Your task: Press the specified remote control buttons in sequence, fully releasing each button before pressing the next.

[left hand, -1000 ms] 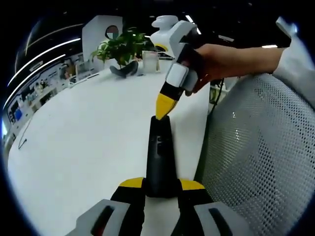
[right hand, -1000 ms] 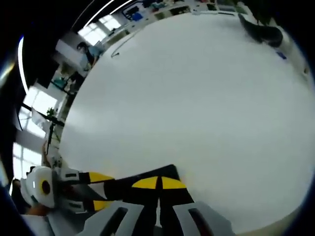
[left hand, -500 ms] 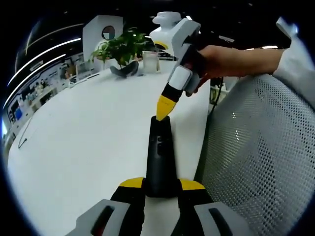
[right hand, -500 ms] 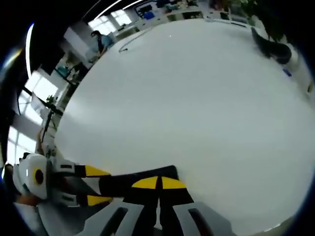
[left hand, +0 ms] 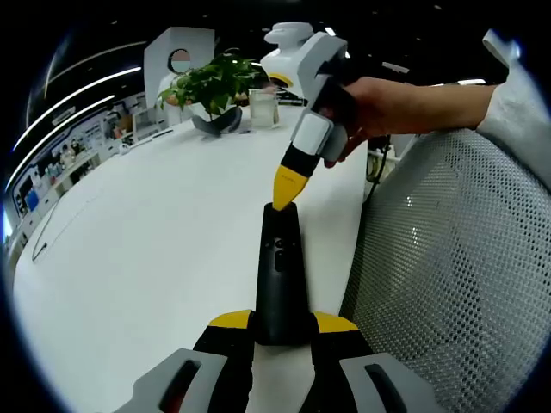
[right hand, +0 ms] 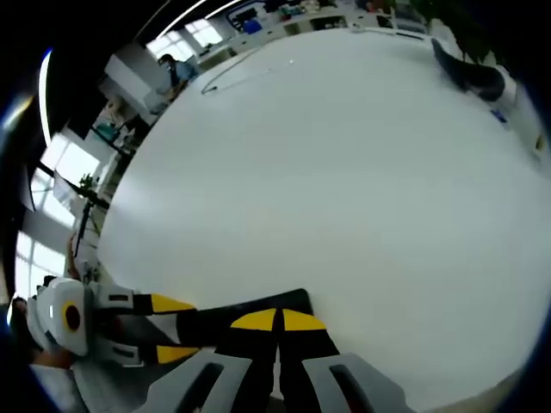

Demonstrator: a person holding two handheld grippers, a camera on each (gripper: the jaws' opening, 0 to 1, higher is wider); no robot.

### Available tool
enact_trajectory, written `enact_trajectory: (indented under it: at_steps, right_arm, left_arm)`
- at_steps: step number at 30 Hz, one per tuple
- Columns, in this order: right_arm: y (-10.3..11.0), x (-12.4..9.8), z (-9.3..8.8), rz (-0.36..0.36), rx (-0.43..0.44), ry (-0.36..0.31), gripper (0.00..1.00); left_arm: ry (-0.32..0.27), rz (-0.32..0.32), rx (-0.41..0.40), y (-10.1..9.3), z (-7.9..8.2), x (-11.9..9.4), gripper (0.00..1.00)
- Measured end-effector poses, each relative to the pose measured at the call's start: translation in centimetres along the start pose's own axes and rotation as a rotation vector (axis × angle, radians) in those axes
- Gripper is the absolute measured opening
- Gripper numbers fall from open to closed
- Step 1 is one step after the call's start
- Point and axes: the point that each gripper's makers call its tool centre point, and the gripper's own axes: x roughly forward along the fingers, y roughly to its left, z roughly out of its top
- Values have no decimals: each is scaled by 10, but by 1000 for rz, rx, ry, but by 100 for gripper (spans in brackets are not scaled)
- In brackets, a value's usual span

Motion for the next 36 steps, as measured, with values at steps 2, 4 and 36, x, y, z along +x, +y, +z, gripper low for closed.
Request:
enact_trajectory:
  at_steps: [2, 4, 36]
  right_arm:
    - [0, 0, 0, 1, 2, 0, 0]
    - [0, 0, 0, 3, 7, 3, 0]
    - [11, 2, -4, 74, 49, 46, 0]
  left_arm:
    - [0, 0, 0, 0, 0, 0, 25]
    - [0, 0, 0, 0, 0, 0, 25]
    - [1, -1, 6, 0, 0, 1, 25]
